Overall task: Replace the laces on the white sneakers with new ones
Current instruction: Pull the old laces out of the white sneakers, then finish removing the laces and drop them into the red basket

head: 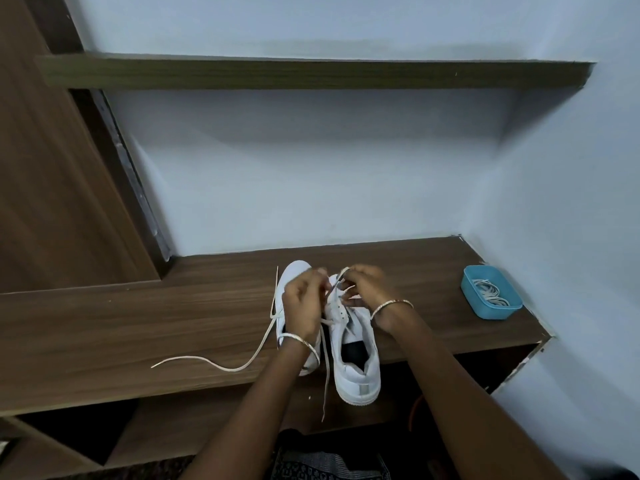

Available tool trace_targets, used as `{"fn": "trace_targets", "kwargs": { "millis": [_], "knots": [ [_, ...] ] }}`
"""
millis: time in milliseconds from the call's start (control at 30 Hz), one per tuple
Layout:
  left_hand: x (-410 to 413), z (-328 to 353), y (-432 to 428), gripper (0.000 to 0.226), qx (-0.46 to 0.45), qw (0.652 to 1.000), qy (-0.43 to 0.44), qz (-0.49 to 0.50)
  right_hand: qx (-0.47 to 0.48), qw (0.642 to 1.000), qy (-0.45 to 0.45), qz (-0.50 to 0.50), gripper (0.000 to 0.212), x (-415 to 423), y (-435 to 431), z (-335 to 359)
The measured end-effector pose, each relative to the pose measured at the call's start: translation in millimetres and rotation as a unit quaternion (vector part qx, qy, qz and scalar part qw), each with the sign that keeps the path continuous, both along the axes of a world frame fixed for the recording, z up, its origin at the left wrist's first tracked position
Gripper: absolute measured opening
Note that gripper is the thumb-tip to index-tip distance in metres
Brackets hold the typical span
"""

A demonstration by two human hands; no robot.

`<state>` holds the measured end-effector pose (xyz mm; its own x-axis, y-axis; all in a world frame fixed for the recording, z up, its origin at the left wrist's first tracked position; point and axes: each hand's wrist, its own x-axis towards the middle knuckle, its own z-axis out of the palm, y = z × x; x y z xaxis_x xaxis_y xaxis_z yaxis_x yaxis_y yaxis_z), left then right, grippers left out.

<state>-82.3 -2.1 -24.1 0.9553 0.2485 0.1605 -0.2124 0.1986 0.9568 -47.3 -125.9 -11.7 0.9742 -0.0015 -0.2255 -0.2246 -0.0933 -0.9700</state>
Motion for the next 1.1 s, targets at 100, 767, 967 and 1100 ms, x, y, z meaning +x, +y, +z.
{"fn": "trace_targets", "kwargs": {
  "millis": [100, 767, 967, 1100],
  "knots": [
    [8, 44, -5, 0.038, -0.333, 0.931, 0.094, -0.113, 0.120, 0.993, -0.009, 0.000, 0.022, -23, 13, -3],
    [-25, 69, -29, 0.026, -0.095, 0.961, 0.174, -0.192, 0.164, 0.982, -0.090, 0.008, 0.023, -93, -55, 63],
    [-51, 65, -78, 0.021, 0.001, 0.958, 0.160, -0.236, 0.262, 0.947, -0.150, -0.110, 0.025, -97, -62, 67],
    [-65, 68, -106, 0.024, 0.028, 0.956, 0.131, -0.261, 0.221, 0.944, -0.168, -0.175, 0.028, -102, -78, 74]
  ]
}}
